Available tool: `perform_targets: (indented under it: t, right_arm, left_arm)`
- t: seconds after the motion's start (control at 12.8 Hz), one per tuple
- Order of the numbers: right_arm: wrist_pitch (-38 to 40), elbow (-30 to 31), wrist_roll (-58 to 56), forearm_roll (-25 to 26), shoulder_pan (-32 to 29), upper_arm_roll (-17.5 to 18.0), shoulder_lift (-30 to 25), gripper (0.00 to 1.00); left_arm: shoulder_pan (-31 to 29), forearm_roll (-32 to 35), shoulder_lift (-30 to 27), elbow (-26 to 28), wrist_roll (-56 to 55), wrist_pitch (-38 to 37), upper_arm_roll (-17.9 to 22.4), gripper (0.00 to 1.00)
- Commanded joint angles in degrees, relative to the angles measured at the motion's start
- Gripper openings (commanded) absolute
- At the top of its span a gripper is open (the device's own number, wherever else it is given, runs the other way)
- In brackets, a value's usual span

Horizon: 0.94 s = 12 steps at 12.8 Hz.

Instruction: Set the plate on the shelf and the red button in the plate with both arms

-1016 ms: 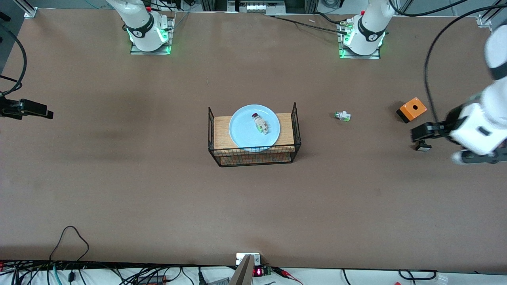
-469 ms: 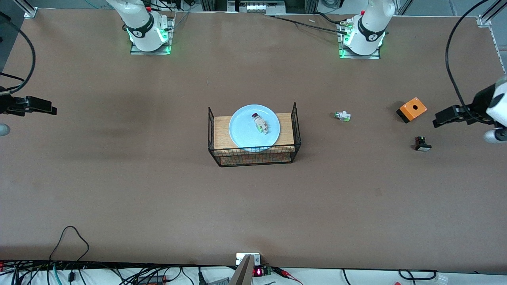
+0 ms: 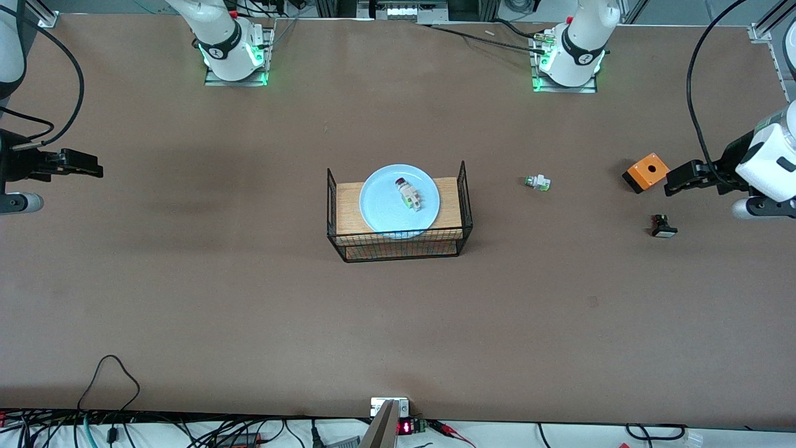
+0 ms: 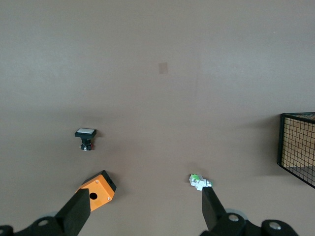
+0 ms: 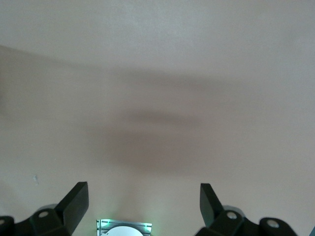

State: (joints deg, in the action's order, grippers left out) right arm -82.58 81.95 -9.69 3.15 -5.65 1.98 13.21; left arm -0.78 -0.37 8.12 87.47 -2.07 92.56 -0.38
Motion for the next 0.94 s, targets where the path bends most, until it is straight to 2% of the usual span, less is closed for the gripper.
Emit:
perform_targets:
  t: [0.0, 0.86]
  right_arm:
    - [2.85, -1.09, -0.5, 0.46, 0.56, 0.13, -0.03, 1.0]
    - [6.72, -0.21, -0.33, 0.63, 1.17, 0.13, -0.11, 1.0]
  left_arm:
    - [-0.62, -0.68, -1.53, 1.56, 1.9, 0.96, 0.82, 1.0]
    - [-2.03, -1.39, -1.0, -1.6, 3.04, 1.66, 0.29, 1.0]
